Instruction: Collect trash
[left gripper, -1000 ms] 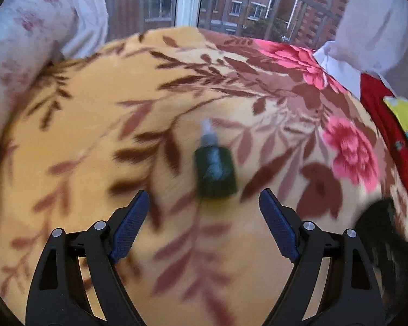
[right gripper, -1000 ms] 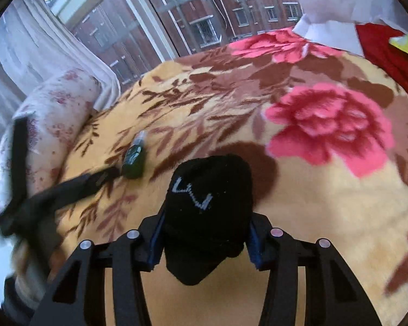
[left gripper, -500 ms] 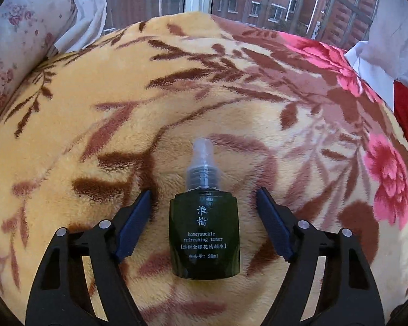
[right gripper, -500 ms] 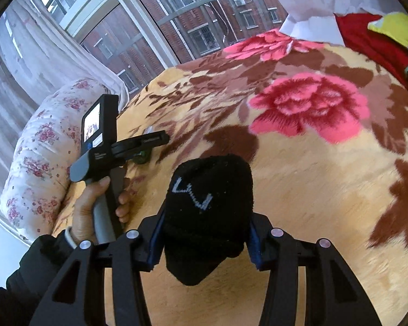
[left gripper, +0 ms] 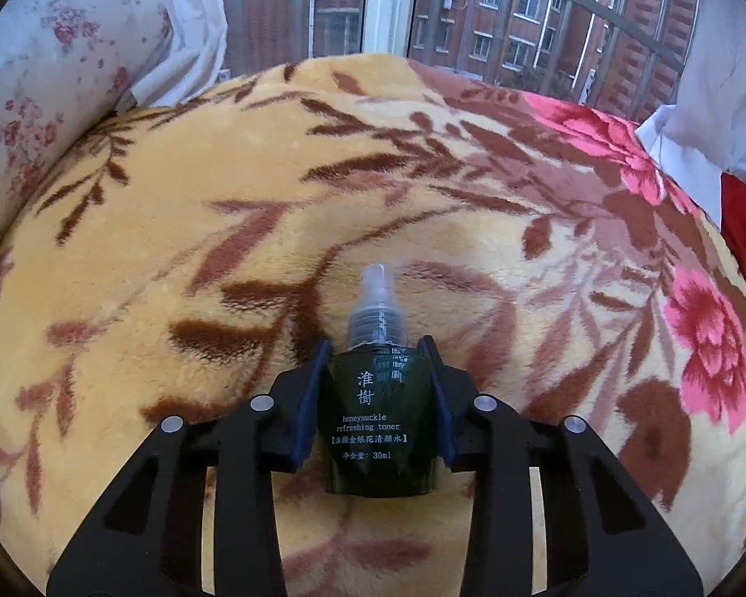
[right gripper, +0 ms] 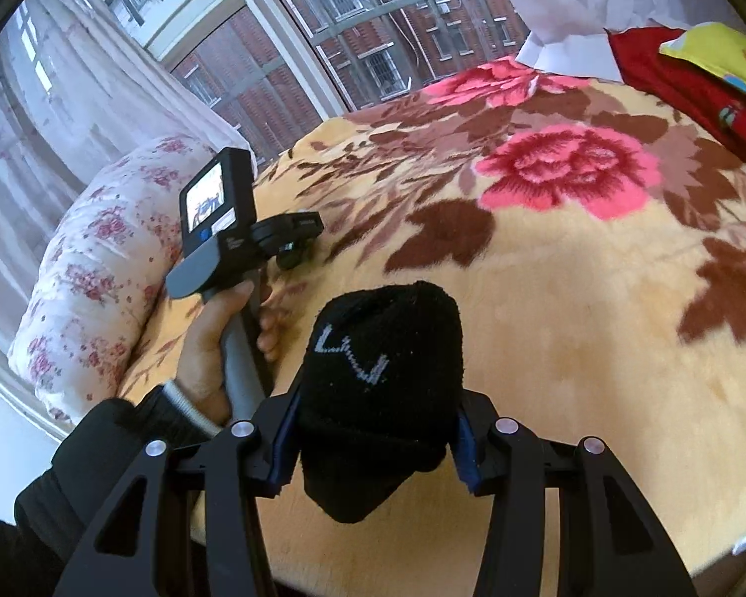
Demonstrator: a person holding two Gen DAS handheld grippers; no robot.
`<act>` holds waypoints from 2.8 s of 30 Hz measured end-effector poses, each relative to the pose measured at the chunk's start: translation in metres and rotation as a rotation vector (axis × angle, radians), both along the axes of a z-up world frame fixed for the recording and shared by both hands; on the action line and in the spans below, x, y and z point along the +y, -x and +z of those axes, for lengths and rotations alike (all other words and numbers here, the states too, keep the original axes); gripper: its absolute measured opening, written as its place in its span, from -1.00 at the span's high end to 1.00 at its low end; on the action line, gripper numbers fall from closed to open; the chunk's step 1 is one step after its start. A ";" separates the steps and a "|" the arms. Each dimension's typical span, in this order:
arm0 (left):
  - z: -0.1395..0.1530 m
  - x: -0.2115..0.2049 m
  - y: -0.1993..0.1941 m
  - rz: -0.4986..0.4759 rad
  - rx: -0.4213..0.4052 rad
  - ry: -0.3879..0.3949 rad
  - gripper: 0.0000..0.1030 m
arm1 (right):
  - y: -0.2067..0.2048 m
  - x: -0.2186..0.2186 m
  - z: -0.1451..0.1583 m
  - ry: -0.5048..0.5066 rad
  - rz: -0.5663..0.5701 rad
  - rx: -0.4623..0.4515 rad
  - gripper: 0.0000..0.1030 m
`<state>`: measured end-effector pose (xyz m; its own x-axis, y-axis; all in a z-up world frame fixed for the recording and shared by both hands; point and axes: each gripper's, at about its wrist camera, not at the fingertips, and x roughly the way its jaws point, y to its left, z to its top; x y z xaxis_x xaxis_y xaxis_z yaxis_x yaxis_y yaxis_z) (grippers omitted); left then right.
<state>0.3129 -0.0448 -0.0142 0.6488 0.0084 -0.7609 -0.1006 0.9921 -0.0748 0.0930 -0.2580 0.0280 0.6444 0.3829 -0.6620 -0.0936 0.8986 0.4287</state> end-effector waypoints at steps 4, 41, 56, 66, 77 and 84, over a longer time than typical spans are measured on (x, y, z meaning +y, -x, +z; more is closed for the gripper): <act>0.017 -0.004 0.025 -0.019 -0.054 -0.056 0.30 | 0.025 -0.005 0.005 -0.011 -0.015 -0.002 0.05; -0.099 0.015 0.371 -0.298 0.320 0.015 0.30 | 0.181 0.094 -0.125 0.280 0.293 0.251 0.04; -0.121 0.007 0.364 -0.284 0.371 -0.011 -0.43 | 0.167 0.090 -0.136 0.279 0.240 0.295 -0.33; -0.109 0.010 0.368 -0.274 0.332 -0.010 -0.43 | 0.177 0.075 -0.123 0.248 0.183 0.261 -0.44; -0.004 0.026 0.368 -0.241 0.008 0.014 -0.75 | 0.164 0.061 -0.016 0.322 0.052 -0.083 -0.90; 0.047 0.031 0.315 -0.189 -0.130 -0.002 -0.76 | 0.108 0.054 0.039 0.390 -0.091 -0.257 -0.90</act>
<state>-0.0025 -0.0141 0.0325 0.7313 -0.1215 -0.6711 0.0977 0.9925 -0.0732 -0.0155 -0.2043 0.0667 0.8255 0.0717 -0.5598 -0.0660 0.9974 0.0305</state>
